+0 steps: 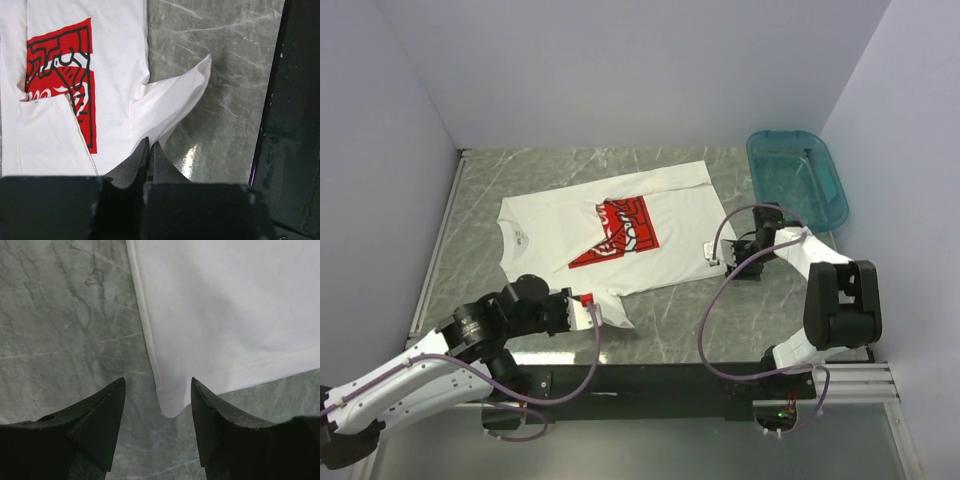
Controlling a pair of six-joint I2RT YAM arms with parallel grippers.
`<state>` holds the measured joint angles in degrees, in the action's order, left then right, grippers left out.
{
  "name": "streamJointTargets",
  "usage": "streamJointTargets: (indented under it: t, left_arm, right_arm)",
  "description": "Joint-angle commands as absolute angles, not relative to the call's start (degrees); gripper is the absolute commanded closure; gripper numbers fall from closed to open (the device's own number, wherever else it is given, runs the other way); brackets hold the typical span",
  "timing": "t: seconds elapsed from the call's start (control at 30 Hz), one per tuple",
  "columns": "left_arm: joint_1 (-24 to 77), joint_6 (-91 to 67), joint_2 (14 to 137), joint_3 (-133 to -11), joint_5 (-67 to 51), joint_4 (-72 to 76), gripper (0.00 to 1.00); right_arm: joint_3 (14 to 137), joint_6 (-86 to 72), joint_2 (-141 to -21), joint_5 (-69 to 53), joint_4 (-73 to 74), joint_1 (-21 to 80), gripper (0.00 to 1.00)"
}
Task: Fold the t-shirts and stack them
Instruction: Fold the tshirt
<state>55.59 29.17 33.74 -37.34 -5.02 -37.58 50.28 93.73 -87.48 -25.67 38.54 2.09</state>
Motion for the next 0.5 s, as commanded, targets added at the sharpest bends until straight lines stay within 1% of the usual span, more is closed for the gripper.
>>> streamJointTargets:
  t: [0.0,0.27,0.37,0.4,0.47]
  left_arm:
    - [55.8,27.7,32.3,-37.9,-4.7,-36.2,0.99]
    - [55.8,27.0,32.3,-38.1,-4.7,-36.1,1.0]
    - [55.8,27.1,32.3,-38.5,-4.2,-36.4,1.0]
    - [55.8,27.2,32.1,-38.5,-4.1,-36.4,1.0]
    - [55.8,27.3,31.6,-38.5,-4.0,-35.9,1.0]
  right_arm:
    - [51.3,94.7,-88.6,-23.8,37.6,1.9,0.39]
    - [53.9,93.9,-93.4,-22.5,37.3,1.9,0.47]
    - [53.9,94.2,-93.9,-22.2,37.0,1.9,0.52]
    - [53.9,94.0,-94.0,-22.1,36.7,1.8,0.58]
    - [53.9,94.0,-94.4,-21.8,36.5,1.9,0.64]
